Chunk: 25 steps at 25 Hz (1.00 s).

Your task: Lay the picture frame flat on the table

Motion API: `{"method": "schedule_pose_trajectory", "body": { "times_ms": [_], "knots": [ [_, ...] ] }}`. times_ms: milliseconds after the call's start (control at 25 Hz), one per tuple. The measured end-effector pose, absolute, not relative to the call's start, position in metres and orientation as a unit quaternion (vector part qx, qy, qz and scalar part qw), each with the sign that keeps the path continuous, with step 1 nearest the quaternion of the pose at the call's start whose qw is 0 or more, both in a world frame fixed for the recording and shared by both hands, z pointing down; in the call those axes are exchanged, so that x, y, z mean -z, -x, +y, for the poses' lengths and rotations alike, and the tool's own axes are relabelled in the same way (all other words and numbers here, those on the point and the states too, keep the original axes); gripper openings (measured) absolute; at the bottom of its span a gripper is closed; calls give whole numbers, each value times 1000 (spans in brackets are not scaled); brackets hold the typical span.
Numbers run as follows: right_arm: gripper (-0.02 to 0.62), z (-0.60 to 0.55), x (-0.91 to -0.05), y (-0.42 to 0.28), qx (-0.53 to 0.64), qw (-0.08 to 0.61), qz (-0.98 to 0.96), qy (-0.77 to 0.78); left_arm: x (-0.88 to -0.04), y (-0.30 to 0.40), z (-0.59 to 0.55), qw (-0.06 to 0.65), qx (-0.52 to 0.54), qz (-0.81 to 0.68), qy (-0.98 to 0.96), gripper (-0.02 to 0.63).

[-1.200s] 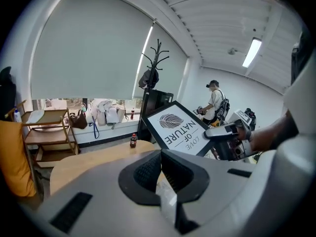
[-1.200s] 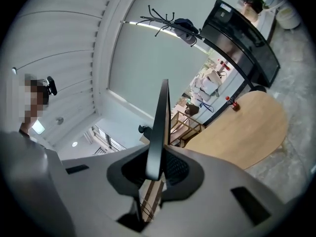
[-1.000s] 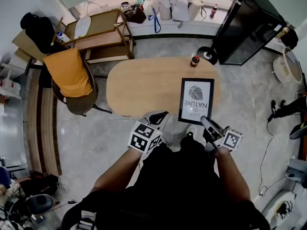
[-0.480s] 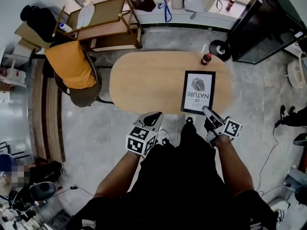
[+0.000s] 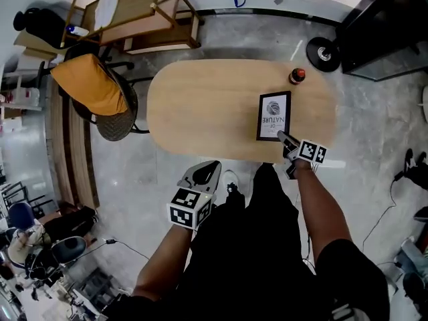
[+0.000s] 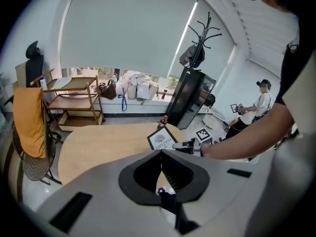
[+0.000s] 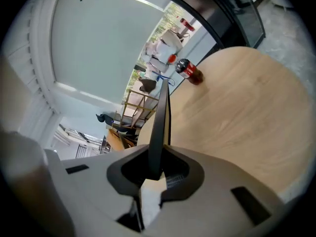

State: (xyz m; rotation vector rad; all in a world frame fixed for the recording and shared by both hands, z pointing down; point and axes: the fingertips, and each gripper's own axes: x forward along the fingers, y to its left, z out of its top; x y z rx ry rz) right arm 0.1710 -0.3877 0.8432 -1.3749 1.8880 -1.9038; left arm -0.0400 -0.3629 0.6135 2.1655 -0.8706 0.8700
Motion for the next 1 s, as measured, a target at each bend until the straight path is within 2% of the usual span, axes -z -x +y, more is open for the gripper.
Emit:
{"method": "schedule_pose_trajectory", "body": {
  "times_ms": [320,360,440,560,720,840,920,1000],
  "knots": [
    [40,-417,-935,-156,672,42,605,424,-639,31,-365,344,-357,-351,-794,5],
    [59,-416,-946,-157,674,28,601,428,-643,32,-365,348,-359,-356,-790,5],
    [167,-414,-962,-159,672,-6,601,432,-649,32,-364,356,-361,-363,-782,5],
    [243,-405,-975,-155,646,-89,628,425,-654,32,-360,363,-363,-368,-775,5],
    [275,-385,-994,-136,585,-247,670,385,-653,38,-355,366,-366,-369,-772,5],
    [275,-369,-1012,-153,546,-372,644,386,-651,38,-349,370,-366,-369,-770,5],
    [276,-365,-1017,-162,538,-406,625,394,-650,40,-346,370,-368,-370,-768,5],
    [276,-367,-1017,-164,537,-411,620,399,-650,45,-344,368,-369,-372,-768,5]
  ]
}}
